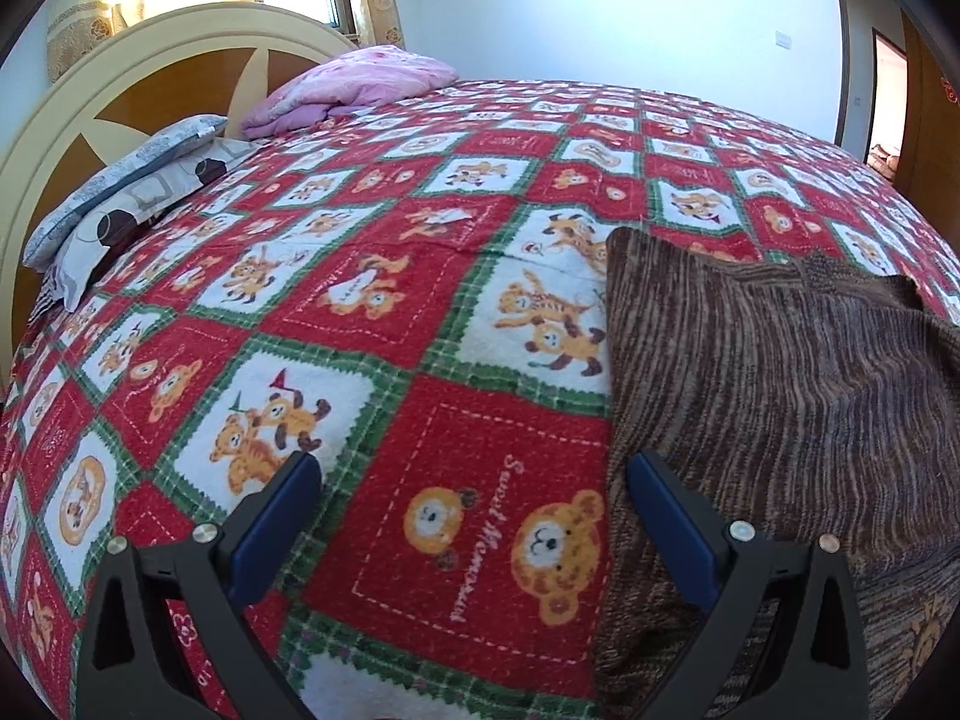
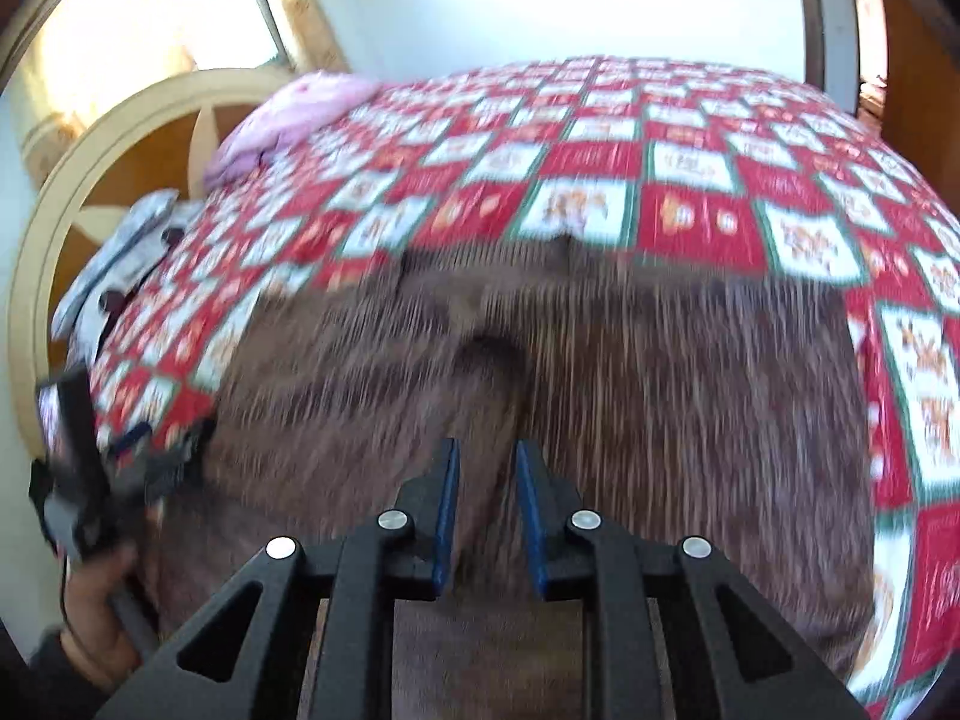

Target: Fold small clothes

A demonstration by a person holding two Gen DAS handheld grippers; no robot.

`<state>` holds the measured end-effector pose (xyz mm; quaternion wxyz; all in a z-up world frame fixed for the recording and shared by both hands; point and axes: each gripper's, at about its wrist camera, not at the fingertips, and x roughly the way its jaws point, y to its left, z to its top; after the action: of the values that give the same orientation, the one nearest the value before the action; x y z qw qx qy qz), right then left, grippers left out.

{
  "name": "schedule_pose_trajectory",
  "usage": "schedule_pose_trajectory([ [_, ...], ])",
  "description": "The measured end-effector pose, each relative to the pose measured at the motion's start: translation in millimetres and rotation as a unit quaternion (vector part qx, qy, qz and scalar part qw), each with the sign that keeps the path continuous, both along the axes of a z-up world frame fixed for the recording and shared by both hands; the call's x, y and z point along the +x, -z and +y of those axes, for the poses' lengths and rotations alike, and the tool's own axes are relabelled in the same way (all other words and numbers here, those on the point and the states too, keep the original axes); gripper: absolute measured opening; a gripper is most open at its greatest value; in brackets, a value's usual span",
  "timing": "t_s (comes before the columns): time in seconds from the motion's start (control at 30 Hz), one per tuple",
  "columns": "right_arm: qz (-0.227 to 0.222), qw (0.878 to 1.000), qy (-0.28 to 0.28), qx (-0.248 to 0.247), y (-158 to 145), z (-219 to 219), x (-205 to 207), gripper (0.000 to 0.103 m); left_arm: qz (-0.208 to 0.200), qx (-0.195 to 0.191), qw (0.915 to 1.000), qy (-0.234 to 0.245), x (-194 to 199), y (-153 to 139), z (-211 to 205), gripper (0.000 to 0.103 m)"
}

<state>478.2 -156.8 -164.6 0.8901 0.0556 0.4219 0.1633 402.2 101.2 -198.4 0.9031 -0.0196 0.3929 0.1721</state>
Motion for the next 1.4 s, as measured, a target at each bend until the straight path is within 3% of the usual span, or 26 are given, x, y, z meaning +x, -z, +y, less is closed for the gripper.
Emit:
schedule_pose_trajectory([
  [0.07, 0.004, 0.999, 0.007, -0.032, 5, 9, 19, 0.020, 0.001, 0.002, 1.0000, -0.005, 0, 0, 1, 0.103],
  [0.13, 0.038, 0.996, 0.032, -0.073, 22, 13, 43, 0.020, 0.003, 0.002, 0.9999, -0.016, -1, 1, 4, 0.103],
  [0.17, 0.045, 0.996, 0.037, -0.070, 26, 11, 48, 0.020, 0.002, 0.002, 0.9998, -0.017, -2, 1, 4, 0.103],
  [0.3, -0.009, 0.996, 0.048, -0.080, 0, 19, 36, 0.020, -0.005, -0.005, 0.9997, -0.023, -4, 0, 8, 0.103],
  [0.37, -0.036, 0.996, 0.007, -0.075, -14, 42, 28, 0.020, -0.025, -0.029, 0.9990, -0.024, -10, -2, 16, 0.103],
  [0.47, -0.035, 0.995, -0.080, -0.054, -16, 86, 25, 0.021, -0.077, -0.092, 0.9919, -0.040, -28, -8, 38, 0.103],
  [0.53, -0.032, 0.989, -0.138, -0.050, -10, 124, 29, 0.021, -0.091, -0.117, 0.9876, -0.050, -32, -7, 46, 0.103],
  [0.6, -0.022, 0.983, -0.158, -0.085, 5, 164, 37, 0.021, -0.093, -0.118, 0.9874, -0.050, -30, -7, 44, 0.103],
  [0.7, 0.034, 0.973, -0.205, -0.103, 36, 207, 51, 0.021, -0.099, -0.129, 0.9856, -0.048, -30, -6, 47, 0.103],
  [0.8, 0.010, 0.971, -0.201, -0.130, 33, 222, 50, 0.025, -0.095, -0.129, 0.9860, -0.046, -27, -5, 47, 0.103],
  [0.93, -0.028, 0.980, -0.162, -0.110, 17, 181, 36, 0.026, -0.073, -0.106, 0.9910, -0.037, -22, -5, 38, 0.103],
  [1.13, -0.054, 0.994, -0.053, -0.077, -9, 42, -2, 0.026, -0.053, -0.082, 0.9950, -0.022, -16, -4, 29, 0.103],
  [1.27, -0.018, 0.989, 0.019, -0.143, 15, -45, -20, 0.026, -0.045, -0.068, 0.9965, -0.018, -14, -3, 24, 0.103],
  [1.33, 0.017, 0.990, 0.045, -0.131, 32, -82, -24, 0.026, -0.044, -0.067, 0.9967, -0.017, -15, -3, 24, 0.103],
  [1.4, 0.012, 0.995, 0.032, -0.090, 33, -110, -35, 0.025, -0.044, -0.069, 0.9965, -0.017, -15, -4, 24, 0.103],
])
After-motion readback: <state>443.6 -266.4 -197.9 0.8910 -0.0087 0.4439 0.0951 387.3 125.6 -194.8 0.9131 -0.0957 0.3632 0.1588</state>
